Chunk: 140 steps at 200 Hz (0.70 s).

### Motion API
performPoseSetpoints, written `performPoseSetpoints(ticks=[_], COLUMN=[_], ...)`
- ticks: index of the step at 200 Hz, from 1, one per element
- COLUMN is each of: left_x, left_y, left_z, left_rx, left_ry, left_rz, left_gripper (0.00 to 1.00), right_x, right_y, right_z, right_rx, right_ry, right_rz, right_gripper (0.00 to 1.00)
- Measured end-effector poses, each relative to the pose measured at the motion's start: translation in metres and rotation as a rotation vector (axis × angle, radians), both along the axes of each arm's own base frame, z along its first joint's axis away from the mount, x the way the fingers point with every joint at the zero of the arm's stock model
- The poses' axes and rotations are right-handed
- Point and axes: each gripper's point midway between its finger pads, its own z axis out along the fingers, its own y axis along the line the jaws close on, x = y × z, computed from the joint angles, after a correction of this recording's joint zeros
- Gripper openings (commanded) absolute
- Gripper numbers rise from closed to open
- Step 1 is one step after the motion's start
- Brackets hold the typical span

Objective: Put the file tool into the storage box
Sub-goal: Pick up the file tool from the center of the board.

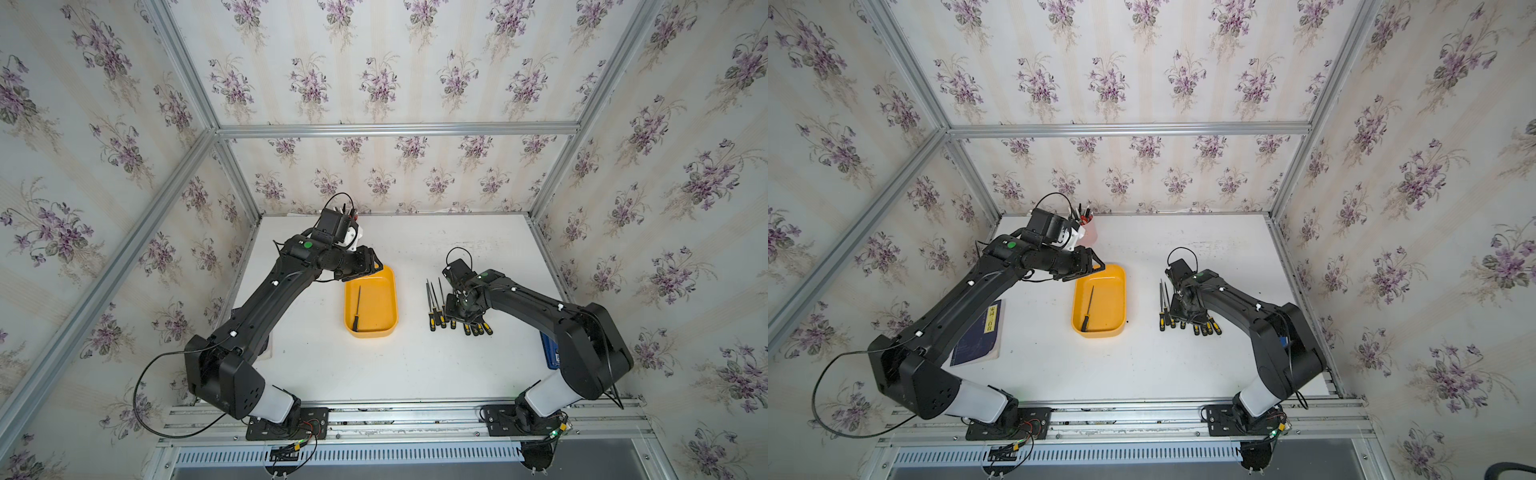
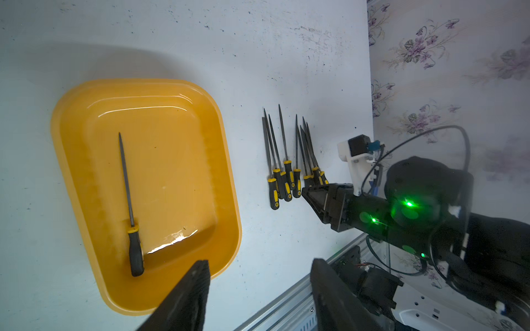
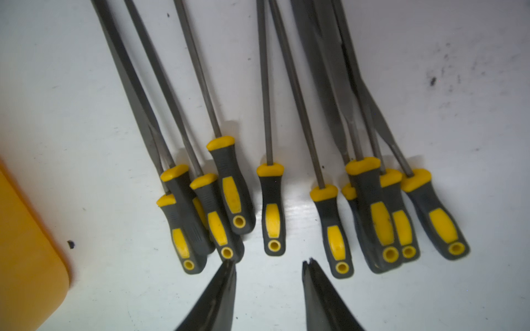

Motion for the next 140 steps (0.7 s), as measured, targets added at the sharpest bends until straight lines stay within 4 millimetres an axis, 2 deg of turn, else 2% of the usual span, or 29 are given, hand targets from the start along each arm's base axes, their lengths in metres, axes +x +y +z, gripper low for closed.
performPoseSetpoints(ticks=[25,47,70,100,140], left_x=[-0.012,-0.019,-0.023,-0.025,-0.025], left_y=[-0.001,0.001,0.002,0.003,0.003], left_z=[0.004,0.001,0.007,0.003,0.002], left_rx=[-0.022,-0.027,-0.037,-0.035,-0.035], left_ry=[0.002,0.015,-0.003,0.014,0.016], left_rz=[-0.012,-0.008,-0.009,-0.004,-0.003], left_gripper=[0.62,0.62,0.62,0.62,0.62], right_x=[0.010,0.009,0.007,0.007,0.005], right_y=[-0.006,-0.005,-0.006,-0.006,-0.008], right_z=[-0.009,-0.019,-0.027,-0.037,-0.040], right_rx=[-0.026,-0.030,-0.026,-0.031,-0.036], right_ry=[0.003,0.026,0.039,0.048,0.052], right_rz=[-0.009,0.012,0.011,0.014,0.014], right_gripper=[0.38,0.36,0.35,0.32,0.20])
